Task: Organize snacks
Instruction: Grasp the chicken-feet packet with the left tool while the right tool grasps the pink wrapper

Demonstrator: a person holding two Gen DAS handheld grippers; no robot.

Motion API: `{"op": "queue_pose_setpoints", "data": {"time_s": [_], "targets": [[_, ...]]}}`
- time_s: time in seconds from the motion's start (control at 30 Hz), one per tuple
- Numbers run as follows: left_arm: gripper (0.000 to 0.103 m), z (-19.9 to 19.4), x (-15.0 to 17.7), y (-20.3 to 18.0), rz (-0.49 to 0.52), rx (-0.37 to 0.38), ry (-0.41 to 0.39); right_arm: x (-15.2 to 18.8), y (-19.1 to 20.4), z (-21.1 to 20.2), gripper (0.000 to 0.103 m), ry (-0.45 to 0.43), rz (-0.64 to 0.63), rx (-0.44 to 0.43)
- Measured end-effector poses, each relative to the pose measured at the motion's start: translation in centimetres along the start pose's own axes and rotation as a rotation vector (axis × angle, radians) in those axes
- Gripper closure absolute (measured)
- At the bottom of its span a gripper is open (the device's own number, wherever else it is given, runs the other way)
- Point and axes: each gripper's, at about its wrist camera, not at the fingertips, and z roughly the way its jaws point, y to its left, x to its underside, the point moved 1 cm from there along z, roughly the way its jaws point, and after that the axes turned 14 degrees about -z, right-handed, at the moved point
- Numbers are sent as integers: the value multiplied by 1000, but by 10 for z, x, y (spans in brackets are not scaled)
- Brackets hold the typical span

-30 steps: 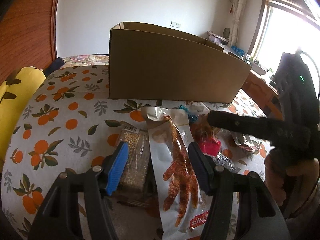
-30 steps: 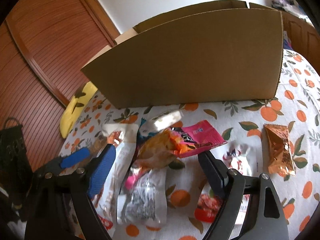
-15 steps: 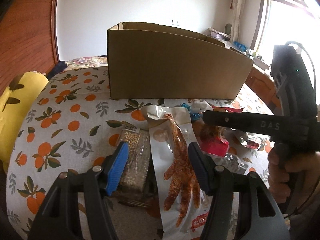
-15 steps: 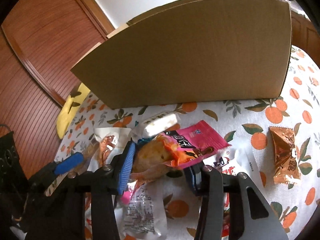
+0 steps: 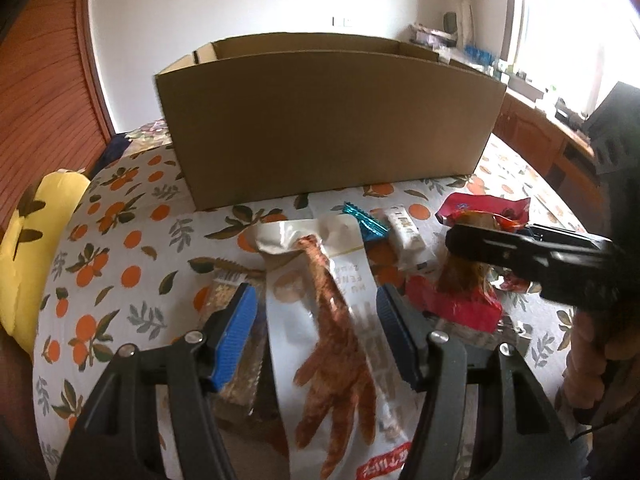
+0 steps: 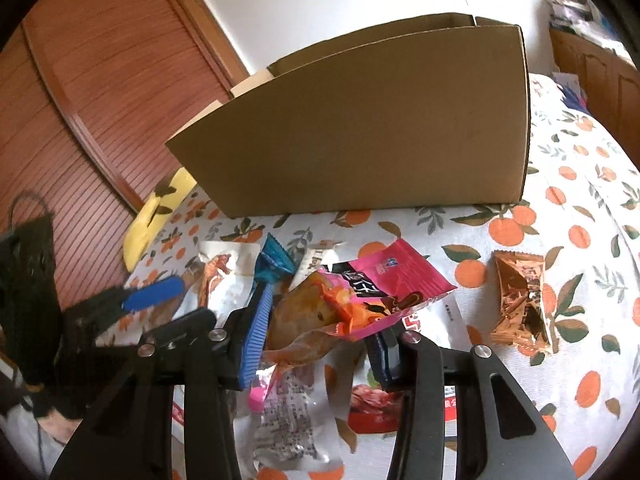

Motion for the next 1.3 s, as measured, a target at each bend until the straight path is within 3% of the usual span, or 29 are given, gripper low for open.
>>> {"op": "queue_pose_setpoints", "data": {"time_s": [0.23,0.53,1.0,1.3], "targets": [[39,15,-6,-19,97,-79,22,3,1,-7,60,-48,-36,-21],[36,39,-10,-39,189,-151,72,9,-14,-15,61,-88,29,-37],[43,19,-9,-31,148,-85,48,10,-17,-22,61,-117,38,-33],[43,-26,-5,-26,89,1,-112,9,-15,-21,62,-115,37,-24]]}}
